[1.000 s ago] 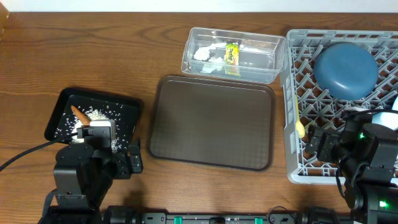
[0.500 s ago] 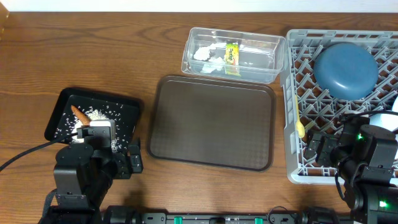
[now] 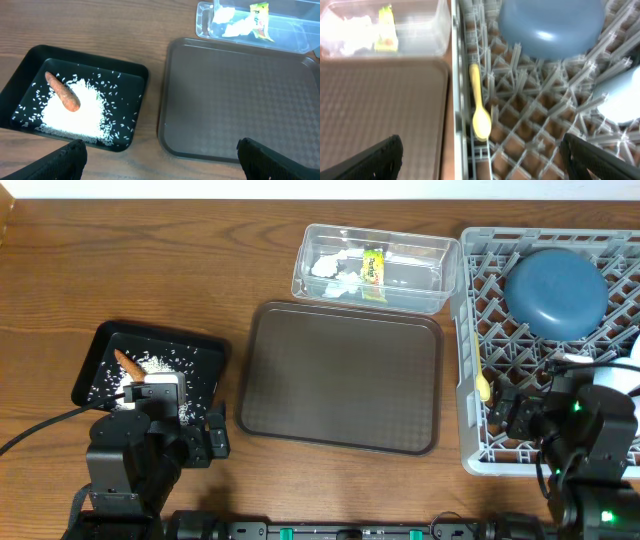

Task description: Sort waste into correct bins and load items into the dishwasher rack

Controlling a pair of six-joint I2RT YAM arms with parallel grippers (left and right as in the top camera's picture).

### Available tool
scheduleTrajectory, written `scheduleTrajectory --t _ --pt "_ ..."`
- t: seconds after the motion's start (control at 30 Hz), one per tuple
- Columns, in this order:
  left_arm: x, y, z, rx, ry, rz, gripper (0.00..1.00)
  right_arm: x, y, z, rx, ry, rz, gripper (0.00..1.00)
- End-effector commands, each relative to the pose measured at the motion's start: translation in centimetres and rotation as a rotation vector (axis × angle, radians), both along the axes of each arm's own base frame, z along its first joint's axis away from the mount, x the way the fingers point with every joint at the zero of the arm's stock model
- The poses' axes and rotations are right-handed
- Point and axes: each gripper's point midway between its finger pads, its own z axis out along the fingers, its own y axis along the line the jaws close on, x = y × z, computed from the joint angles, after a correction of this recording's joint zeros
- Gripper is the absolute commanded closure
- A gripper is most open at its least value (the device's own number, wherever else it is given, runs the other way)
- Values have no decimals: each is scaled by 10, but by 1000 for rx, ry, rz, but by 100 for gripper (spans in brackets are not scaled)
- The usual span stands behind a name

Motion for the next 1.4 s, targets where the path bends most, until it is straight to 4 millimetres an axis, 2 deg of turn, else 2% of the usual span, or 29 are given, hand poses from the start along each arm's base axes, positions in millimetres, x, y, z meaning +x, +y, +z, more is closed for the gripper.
scheduleTrajectory --t 0.0,0.23,0.47,0.63,0.8,1.1,1.2,1.37 --pt "0 0 -2 2 5 0 2 -3 11 -5 -21 -52 56 1" --pt "0 0 -2 2 5 0 2 -17 16 -1 -29 -218 76 1" --pt "0 0 -2 2 5 0 2 -33 16 18 -83 -405 95 1" --pt "0 0 -2 2 5 0 2 -42 15 17 -106 -477 96 1" --pt "0 0 -2 2 5 0 2 -28 15 9 -109 -509 94 1" --pt "0 0 -2 2 5 0 2 7 15 -9 -122 -699 83 1" --pt "0 0 -2 2 5 0 2 11 14 -12 -137 -769 74 1" --pt "0 0 -2 2 5 0 2 11 13 -14 -235 -752 98 1"
